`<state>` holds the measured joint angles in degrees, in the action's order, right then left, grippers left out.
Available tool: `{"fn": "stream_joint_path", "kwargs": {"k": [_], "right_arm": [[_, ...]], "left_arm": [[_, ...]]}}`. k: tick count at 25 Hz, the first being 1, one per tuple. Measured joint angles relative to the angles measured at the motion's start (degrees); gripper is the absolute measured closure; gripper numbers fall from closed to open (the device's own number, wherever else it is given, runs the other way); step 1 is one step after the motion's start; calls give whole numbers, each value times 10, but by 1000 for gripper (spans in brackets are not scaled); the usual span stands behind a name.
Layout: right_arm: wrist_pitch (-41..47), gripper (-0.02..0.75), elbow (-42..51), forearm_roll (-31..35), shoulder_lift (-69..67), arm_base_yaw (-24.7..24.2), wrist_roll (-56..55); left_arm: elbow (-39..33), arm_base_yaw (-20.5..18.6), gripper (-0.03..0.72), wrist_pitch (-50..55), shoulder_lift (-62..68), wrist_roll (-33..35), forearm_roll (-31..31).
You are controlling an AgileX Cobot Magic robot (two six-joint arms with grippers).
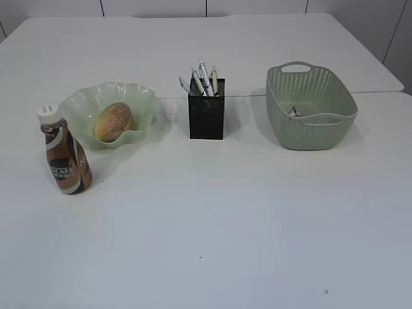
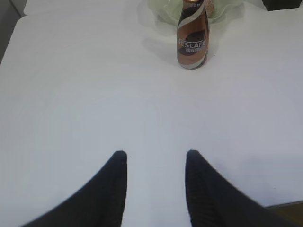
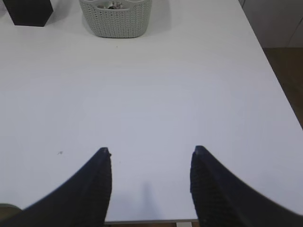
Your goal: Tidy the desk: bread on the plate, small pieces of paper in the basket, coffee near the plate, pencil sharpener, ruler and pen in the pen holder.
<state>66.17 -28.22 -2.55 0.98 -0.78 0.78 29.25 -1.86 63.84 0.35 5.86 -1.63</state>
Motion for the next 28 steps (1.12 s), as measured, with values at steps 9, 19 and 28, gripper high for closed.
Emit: {"fn": "stream_joint_path", "kwargs": {"k": [9, 19, 28], "right_arm": [[-1, 312, 0, 0, 0, 3, 0], [-1, 312, 0, 0, 0, 15, 0], [-1, 312, 0, 0, 0, 15, 0]], "left_arm": [[0, 0, 419, 0, 0, 0, 0], [0, 0, 421, 0, 0, 0, 0], [0, 0, 431, 0, 0, 0, 0]]}}
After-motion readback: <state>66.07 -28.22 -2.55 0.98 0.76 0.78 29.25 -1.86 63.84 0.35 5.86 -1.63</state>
